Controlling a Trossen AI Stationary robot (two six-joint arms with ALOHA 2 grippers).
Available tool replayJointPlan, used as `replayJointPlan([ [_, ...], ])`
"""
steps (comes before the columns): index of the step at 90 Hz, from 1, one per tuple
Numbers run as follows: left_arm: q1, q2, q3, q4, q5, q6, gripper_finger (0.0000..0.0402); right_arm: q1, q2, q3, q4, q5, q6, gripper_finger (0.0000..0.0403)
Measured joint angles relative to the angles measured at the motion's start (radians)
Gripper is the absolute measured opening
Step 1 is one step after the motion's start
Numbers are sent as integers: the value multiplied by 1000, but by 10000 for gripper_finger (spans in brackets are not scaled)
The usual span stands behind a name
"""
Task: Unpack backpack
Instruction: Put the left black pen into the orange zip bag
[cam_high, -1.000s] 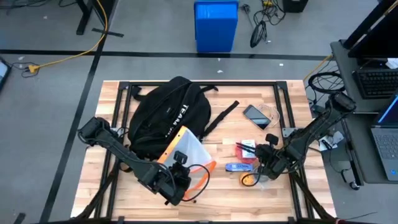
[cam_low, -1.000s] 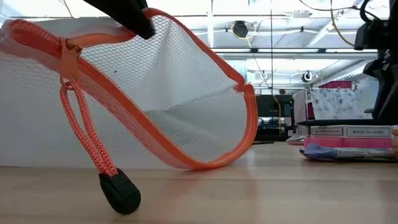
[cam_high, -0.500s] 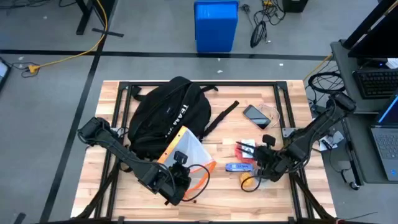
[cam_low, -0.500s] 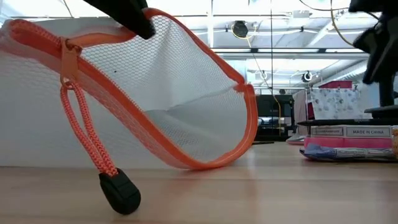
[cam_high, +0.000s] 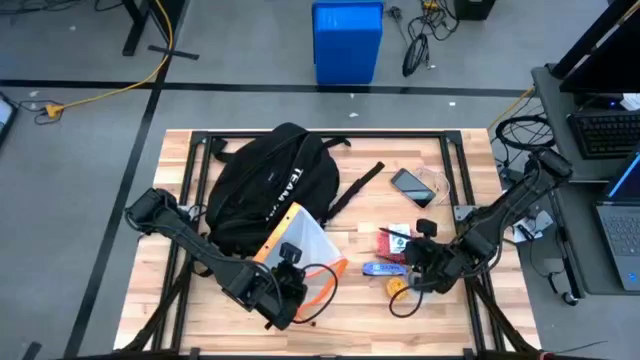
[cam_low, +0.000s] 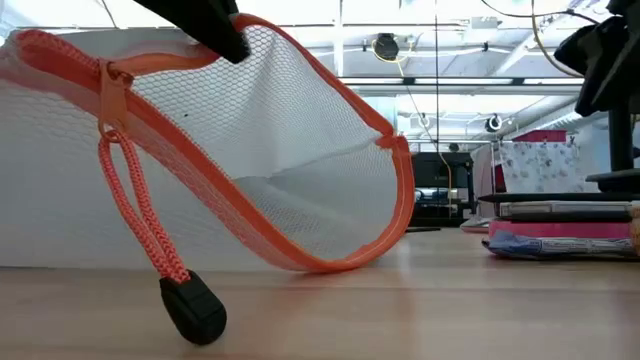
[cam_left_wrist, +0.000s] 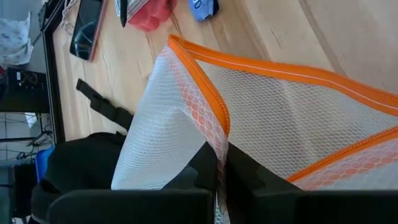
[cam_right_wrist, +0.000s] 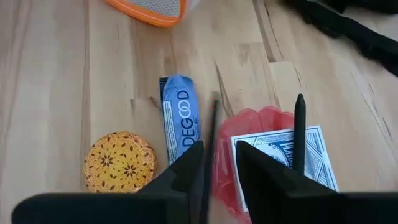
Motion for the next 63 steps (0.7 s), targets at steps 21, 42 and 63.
replayJointPlan([
  [21, 0, 0, 0, 0, 0, -2, 0, 0, 0, 0, 0, -1, 9, 80],
  [42, 0, 0, 0, 0, 0, -2, 0, 0, 0, 0, 0, -3, 17, 80],
  [63, 0, 0, 0, 5, 9, -2, 0, 11, 0, -1, 6, -12, 102, 80],
])
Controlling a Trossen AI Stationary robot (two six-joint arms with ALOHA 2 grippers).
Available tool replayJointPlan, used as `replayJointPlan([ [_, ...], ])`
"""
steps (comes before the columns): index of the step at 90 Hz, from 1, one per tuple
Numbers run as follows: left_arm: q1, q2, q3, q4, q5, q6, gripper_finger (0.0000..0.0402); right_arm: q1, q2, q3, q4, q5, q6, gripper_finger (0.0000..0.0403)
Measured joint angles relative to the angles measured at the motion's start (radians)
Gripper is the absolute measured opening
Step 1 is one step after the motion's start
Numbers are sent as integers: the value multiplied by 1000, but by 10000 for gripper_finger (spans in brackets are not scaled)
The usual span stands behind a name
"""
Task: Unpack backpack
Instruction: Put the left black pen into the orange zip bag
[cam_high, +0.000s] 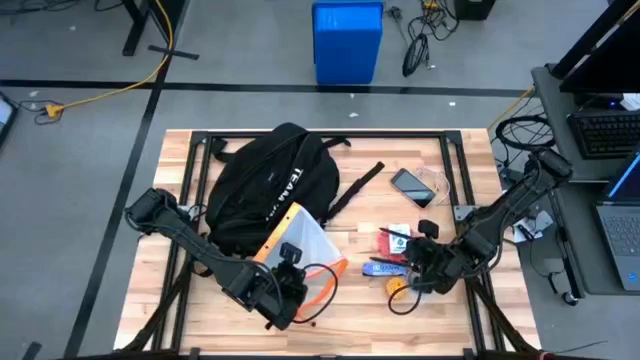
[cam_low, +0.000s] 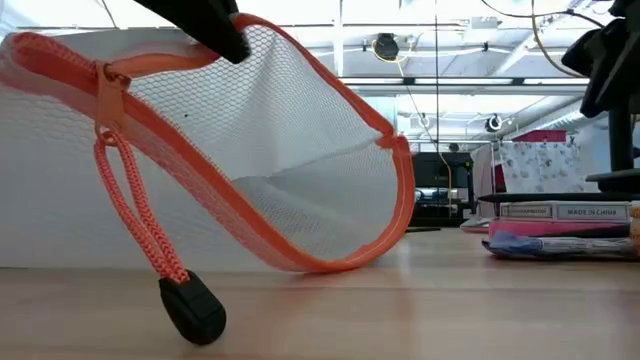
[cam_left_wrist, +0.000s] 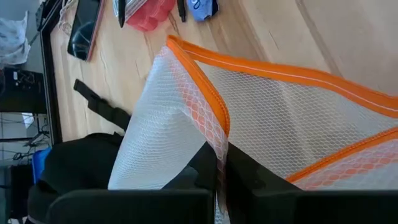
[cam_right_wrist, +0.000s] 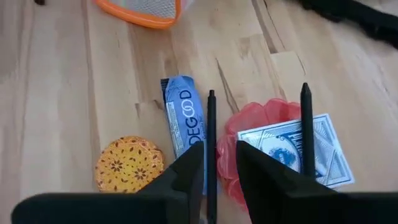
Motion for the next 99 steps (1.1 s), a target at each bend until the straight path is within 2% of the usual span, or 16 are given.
replayJointPlan([
  [22, 3, 0, 0, 66, 7, -59, 0, 5, 0, 0, 65, 0, -54, 80],
  [55, 8, 0, 0, 73, 42, -51, 0, -5, 15, 0, 159, 16, -153, 80],
  [99, 29, 0, 0, 52, 40, -50, 0, -43, 123, 0, 226, -2, -267, 80],
])
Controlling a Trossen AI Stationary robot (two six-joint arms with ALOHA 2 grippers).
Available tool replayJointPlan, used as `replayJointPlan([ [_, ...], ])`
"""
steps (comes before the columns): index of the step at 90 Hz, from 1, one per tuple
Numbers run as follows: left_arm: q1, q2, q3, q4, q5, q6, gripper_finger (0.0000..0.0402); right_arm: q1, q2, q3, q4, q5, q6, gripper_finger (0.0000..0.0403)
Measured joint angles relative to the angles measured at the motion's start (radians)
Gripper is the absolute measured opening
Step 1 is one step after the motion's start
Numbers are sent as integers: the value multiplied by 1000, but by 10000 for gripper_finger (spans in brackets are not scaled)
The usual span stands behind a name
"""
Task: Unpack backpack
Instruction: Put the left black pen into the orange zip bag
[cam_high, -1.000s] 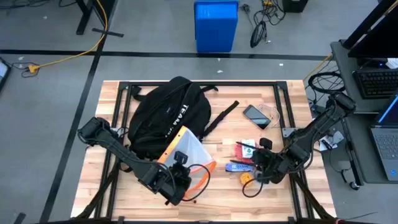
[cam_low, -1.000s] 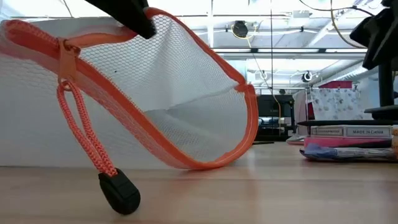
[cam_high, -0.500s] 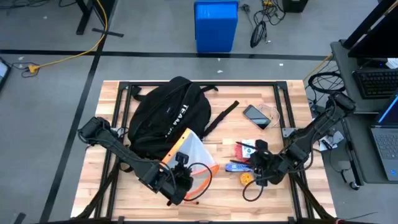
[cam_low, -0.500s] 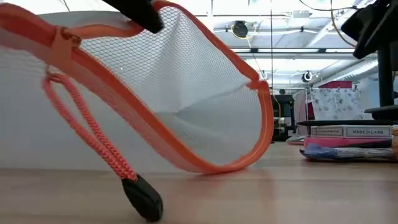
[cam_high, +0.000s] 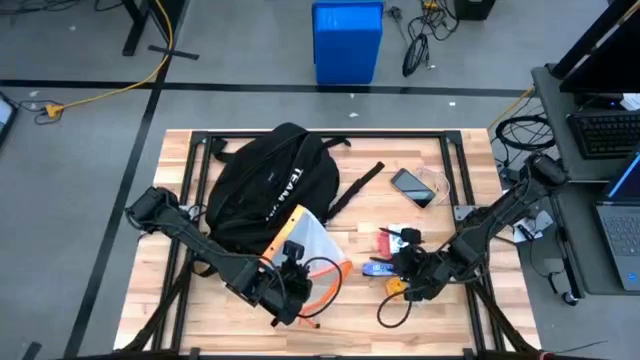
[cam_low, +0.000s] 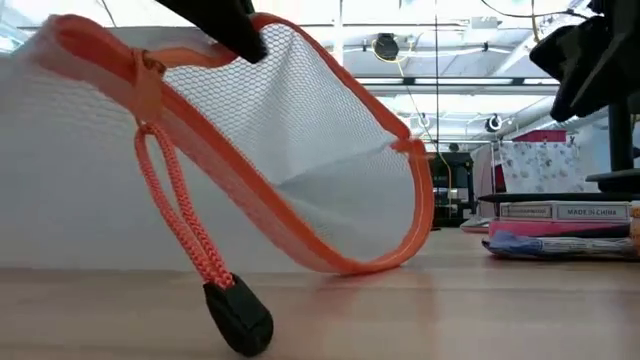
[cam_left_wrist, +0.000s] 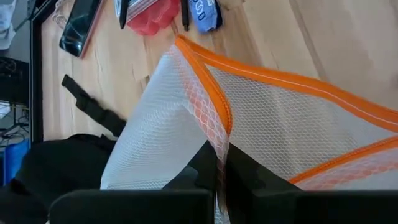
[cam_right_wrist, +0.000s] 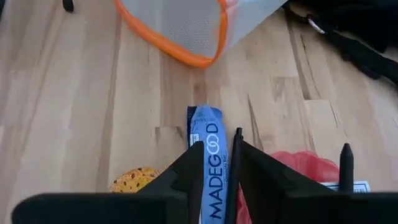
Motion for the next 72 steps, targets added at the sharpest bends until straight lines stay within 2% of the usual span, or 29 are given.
replayJointPlan([
  [22, 0, 0, 0, -3, 0, -1, 0, 0, 1, 0, 1, -131, 61, 80],
  [43, 4, 0, 0, -2, -3, -2, 0, 7, 1, 0, -71, -180, 189, 85],
  [58, 4, 0, 0, -2, -3, -1, 0, 24, 2, 0, -165, -180, 296, 106],
  [72, 4, 0, 0, -2, -3, -2, 0, 40, 2, 0, -164, -180, 305, 140],
])
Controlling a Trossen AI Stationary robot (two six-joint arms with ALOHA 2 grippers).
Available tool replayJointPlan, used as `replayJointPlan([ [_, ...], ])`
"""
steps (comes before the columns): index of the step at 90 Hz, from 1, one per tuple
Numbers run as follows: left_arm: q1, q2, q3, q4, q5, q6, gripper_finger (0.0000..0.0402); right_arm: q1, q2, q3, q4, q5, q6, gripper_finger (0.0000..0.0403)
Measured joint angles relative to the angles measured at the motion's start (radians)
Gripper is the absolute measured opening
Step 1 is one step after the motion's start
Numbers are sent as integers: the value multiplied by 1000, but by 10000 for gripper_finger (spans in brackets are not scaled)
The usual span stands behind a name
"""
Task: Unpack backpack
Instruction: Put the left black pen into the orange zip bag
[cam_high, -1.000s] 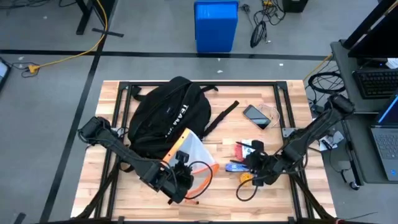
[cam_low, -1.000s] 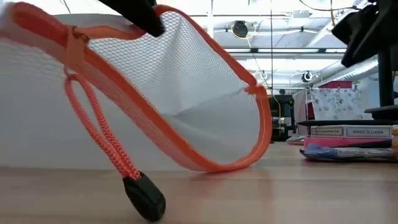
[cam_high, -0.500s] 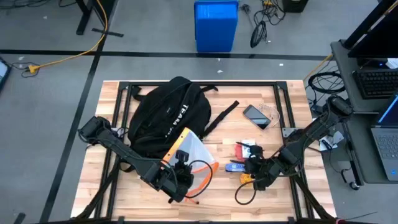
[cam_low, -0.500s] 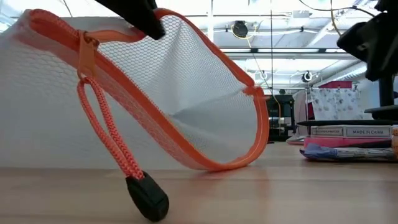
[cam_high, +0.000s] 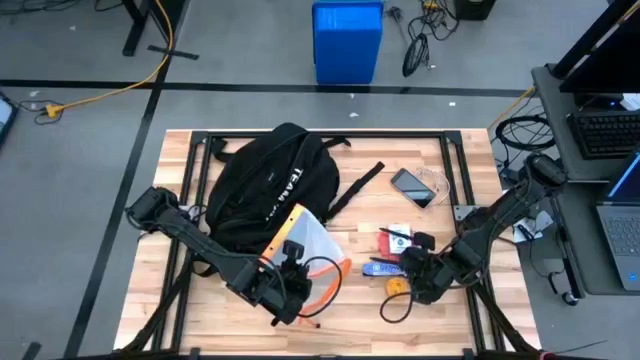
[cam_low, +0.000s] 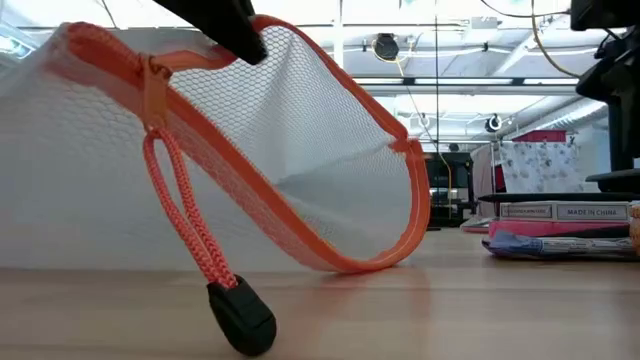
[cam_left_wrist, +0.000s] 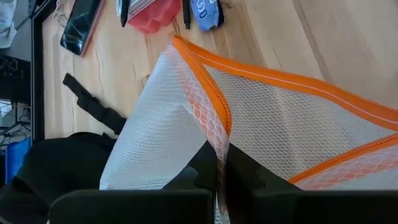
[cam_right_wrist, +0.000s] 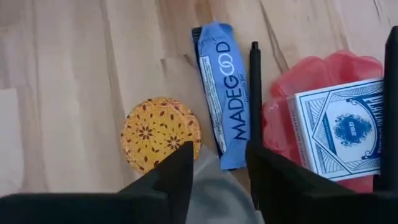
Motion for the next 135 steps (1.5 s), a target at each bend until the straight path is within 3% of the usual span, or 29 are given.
replayJointPlan([
  [33, 0, 0, 0, 0, 4, 0, 0, 29, 0, -21, 1, 1, 34, 200],
  [101, 0, 0, 0, 1, 5, 0, 0, 28, 2, -92, -71, -27, 69, 203],
  [135, 0, 0, 0, 1, 5, 0, 0, 12, 95, -92, -68, -70, 36, 203],
])
